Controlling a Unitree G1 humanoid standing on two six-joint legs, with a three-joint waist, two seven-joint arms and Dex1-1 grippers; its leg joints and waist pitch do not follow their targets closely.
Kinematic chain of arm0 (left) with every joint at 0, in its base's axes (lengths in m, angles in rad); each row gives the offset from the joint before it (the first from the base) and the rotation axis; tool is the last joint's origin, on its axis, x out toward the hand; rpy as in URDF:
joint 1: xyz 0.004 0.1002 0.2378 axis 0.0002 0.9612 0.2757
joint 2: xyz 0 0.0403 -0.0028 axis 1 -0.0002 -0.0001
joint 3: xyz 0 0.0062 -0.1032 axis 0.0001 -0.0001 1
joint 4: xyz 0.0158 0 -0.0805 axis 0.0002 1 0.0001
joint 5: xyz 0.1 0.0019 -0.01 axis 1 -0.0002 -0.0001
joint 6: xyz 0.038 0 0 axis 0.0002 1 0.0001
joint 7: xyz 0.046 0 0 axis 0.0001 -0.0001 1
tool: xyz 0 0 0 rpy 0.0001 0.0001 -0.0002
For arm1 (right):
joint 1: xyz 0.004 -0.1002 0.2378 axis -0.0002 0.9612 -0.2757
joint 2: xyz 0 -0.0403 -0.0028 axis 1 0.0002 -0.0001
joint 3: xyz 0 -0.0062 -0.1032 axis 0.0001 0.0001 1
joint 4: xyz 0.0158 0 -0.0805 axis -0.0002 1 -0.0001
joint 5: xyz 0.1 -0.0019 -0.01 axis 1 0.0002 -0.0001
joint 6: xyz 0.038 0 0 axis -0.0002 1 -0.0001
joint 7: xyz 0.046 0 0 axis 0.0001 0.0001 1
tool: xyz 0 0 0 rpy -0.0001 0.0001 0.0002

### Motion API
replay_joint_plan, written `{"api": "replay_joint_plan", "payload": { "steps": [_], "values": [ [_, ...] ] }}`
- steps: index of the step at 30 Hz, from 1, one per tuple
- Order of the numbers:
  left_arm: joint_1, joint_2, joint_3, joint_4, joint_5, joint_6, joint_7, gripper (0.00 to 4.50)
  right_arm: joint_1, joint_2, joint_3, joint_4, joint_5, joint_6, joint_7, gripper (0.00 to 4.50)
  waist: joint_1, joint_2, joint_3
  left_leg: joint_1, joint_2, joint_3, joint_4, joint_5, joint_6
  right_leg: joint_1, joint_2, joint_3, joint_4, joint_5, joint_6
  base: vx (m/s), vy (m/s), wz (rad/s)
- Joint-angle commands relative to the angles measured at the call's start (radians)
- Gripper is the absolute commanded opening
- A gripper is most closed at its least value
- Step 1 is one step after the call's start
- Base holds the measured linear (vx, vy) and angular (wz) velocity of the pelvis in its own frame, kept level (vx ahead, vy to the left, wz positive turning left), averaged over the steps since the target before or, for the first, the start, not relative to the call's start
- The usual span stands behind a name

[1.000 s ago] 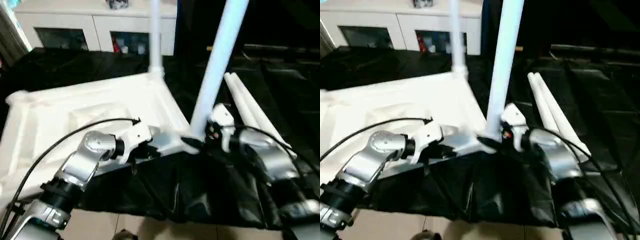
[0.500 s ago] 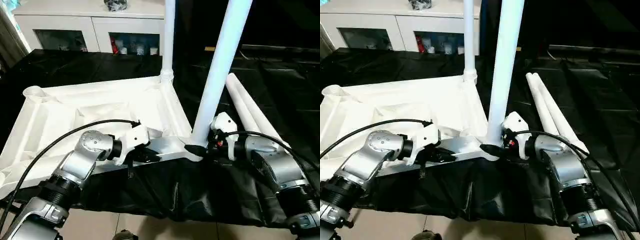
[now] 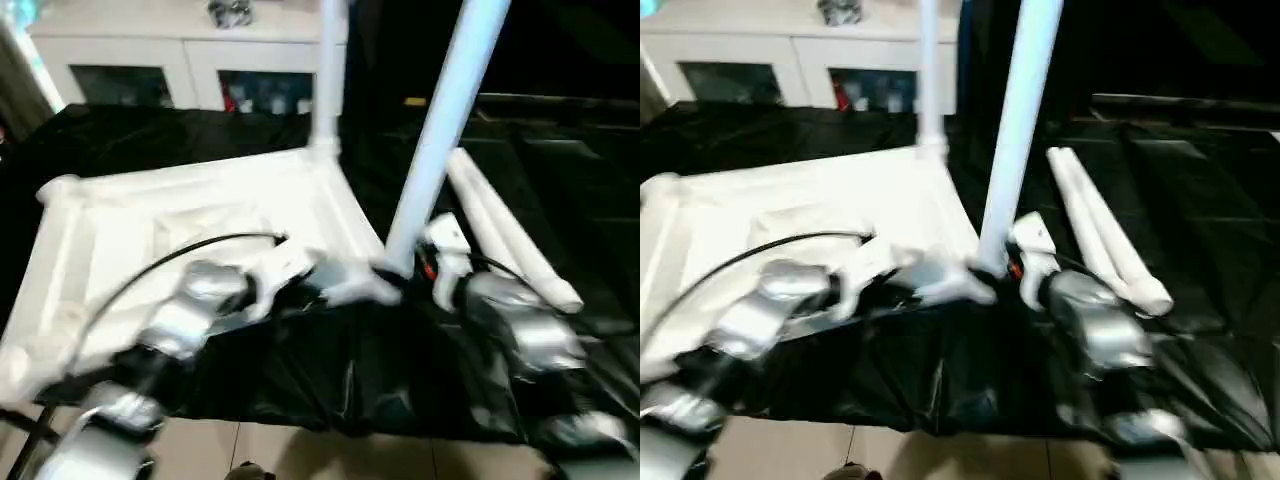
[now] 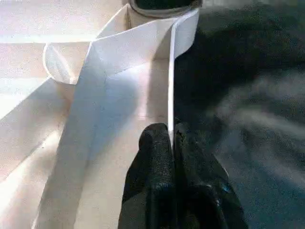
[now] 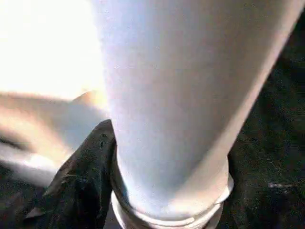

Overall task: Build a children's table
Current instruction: Rotate leg to tighten

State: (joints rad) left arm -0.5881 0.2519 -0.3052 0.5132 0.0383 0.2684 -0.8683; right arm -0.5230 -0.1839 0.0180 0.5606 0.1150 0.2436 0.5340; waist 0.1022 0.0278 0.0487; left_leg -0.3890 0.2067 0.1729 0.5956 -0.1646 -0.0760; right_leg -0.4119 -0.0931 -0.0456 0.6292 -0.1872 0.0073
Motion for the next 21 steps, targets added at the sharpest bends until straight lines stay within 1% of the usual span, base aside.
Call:
{"api": "replay_joint_plan", "payload": {
  "steps": [1, 3, 4, 5, 6, 8, 9, 10, 12, 14, 16, 17, 18, 19, 21],
  "values": [
    [-0.065, -0.073, 0.05, 0.0, -0.017, -0.008, 0.132, 0.0, -0.021, 0.115, 0.036, 0.08, 0.032, 0.01, -0.058, 2.73, -0.003, -0.006, -0.065, 0.019, 0.008, -0.001, -0.077, -0.28, -0.036, 0.043, -0.042, 0.028, -0.092, -0.298, -0.173, 0.0, 0.0, 0.0],
    [-0.075, -0.102, 0.043, 0.015, -0.011, -0.01, 0.153, 0.0, -0.052, 0.155, 0.031, 0.14, 0.021, -0.026, -0.111, 2.73, -0.008, -0.009, -0.064, 0.019, 0.006, -0.001, -0.078, -0.288, -0.035, 0.044, -0.04, 0.026, -0.093, -0.302, -0.172, 0.0, 0.0, 0.0],
    [-0.082, -0.118, 0.028, 0.028, 0.001, -0.026, 0.158, 0.0, -0.078, 0.181, 0.022, 0.185, 0.016, -0.053, -0.134, 3.07, -0.009, -0.007, -0.065, 0.019, 0.008, -0.002, -0.078, -0.287, -0.032, 0.044, -0.041, 0.027, -0.092, -0.292, -0.172, 0.0, 0.0, 0.0],
    [-0.083, -0.12, 0.028, 0.029, 0.002, -0.026, 0.158, 0.0, -0.081, 0.183, 0.019, 0.19, 0.016, -0.056, -0.135, 3.28, -0.011, -0.006, -0.065, 0.018, 0.006, -0.001, -0.077, -0.281, -0.027, 0.044, -0.039, 0.027, -0.093, -0.276, -0.174, 0.0, 0.0, 0.0],
    [-0.085, -0.126, 0.027, 0.035, 0.002, -0.026, 0.157, 0.0, -0.095, 0.193, 0.006, 0.212, 0.016, -0.068, -0.14, 3.42, -0.012, -0.007, -0.067, 0.018, 0.006, -0.001, -0.076, -0.273, -0.022, 0.046, -0.039, 0.027, -0.09, -0.257, -0.179, 0.0, 0.0, 0.0],
    [-0.084, -0.123, 0.03, 0.038, 0.004, -0.036, 0.152, 0.0, -0.106, 0.19, -0.003, 0.219, 0.015, -0.073, -0.118, 3.49, -0.013, -0.006, -0.066, 0.016, 0.007, -0.001, -0.077, -0.27, -0.011, 0.047, -0.038, 0.026, -0.088, -0.237, -0.182, 0.0, 0.0, 0.0],
    [-0.083, -0.119, 0.032, 0.038, 0.003, -0.036, 0.148, 0.0, -0.11, 0.185, -0.005, 0.22, 0.012, -0.076, -0.112, 3.63, -0.013, -0.006, -0.067, 0.017, 0.007, -0.001, -0.077, -0.267, -0.009, 0.047, -0.037, 0.026, -0.088, -0.23, -0.184, 0.0, 0.0, 0.0],
    [-0.074, -0.102, 0.035, 0.031, -0.004, -0.046, 0.125, 0.0, -0.112, 0.161, 0.008, 0.212, -0.008, -0.087, -0.094, 3.79, -0.012, -0.007, -0.067, 0.016, 0.007, 0.0, -0.076, -0.256, -0.005, 0.049, -0.036, 0.026, -0.087, -0.212, -0.188, 0.0, 0.0, 0.0],
    [-0.07, -0.095, 0.034, 0.027, -0.007, -0.055, 0.111, 0.0, -0.11, 0.148, 0.019, 0.205, -0.02, -0.094, -0.084, 3.92, -0.012, -0.009, -0.067, 0.015, 0.007, 0.001, -0.076, -0.252, 0.0, 0.05, -0.036, 0.026, -0.087, -0.205, -0.19, 0.0, 0.0, 0.0],
    [-0.045, -0.057, 0.033, 0.006, -0.022, -0.094, 0.033, 0.0, -0.094, 0.083, 0.042, 0.16, -0.029, -0.108, -0.006, 4.09, -0.012, -0.009, -0.066, 0.014, 0.007, 0.001, -0.077, -0.255, 0.004, 0.051, -0.038, 0.026, -0.089, -0.219, -0.189, 0.0, 0.0, 0.0],
    [-0.039, -0.051, 0.036, 0.001, -0.026, -0.088, 0.018, 0.0, -0.09, 0.069, 0.045, 0.153, -0.028, -0.112, 0.017, 4.09, -0.011, -0.012, -0.066, 0.013, 0.007, 0.002, -0.075, -0.248, 0.012, 0.052, -0.037, 0.027, -0.088, -0.207, -0.187, 0.0, 0.0, 0.0],
    [-0.031, -0.038, 0.034, -0.007, -0.031, -0.104, -0.009, 0.0, -0.079, 0.042, 0.055, 0.131, -0.028, -0.112, 0.059, 4.09, -0.011, -0.009, -0.067, 0.013, 0.007, 0.002, -0.075, -0.24, 0.015, 0.052, -0.038, 0.027, -0.087, -0.206, -0.19, 0.0, 0.0, 0.0],
    [-0.021, -0.022, 0.035, -0.02, -0.041, -0.11, -0.042, 0.0, -0.064, 0.009, 0.066, 0.103, -0.027, -0.111, 0.12, 4.09, -0.009, -0.01, -0.068, 0.014, 0.007, 0.002, -0.074, -0.236, 0.018, 0.053, -0.038, 0.026, -0.088, -0.204, -0.19, 0.0, 0.0, 0.0],
    [-0.014, -0.01, 0.036, -0.028, -0.048, -0.113, -0.065, 0.0, -0.05, -0.017, 0.076, 0.078, -0.026, -0.108, 0.165, 4.09, -0.008, -0.011, -0.068, 0.012, 0.01, 0.003, -0.074, -0.221, 0.027, 0.054, -0.036, 0.027, -0.084, -0.17, -0.198, 0.0, 0.0, 0.0],
    [-0.008, 0.001, 0.036, -0.035, -0.056, -0.122, -0.091, 0.0, -0.038, -0.042, 0.083, 0.053, -0.023, -0.106, 0.208, 4.09, -0.008, -0.01, -0.07, 0.014, 0.01, 0.003, -0.072, -0.213, 0.032, 0.054, -0.036, 0.026, -0.082, -0.151, -0.206, 0.0, 0.0, 0.0]
  ]
}}
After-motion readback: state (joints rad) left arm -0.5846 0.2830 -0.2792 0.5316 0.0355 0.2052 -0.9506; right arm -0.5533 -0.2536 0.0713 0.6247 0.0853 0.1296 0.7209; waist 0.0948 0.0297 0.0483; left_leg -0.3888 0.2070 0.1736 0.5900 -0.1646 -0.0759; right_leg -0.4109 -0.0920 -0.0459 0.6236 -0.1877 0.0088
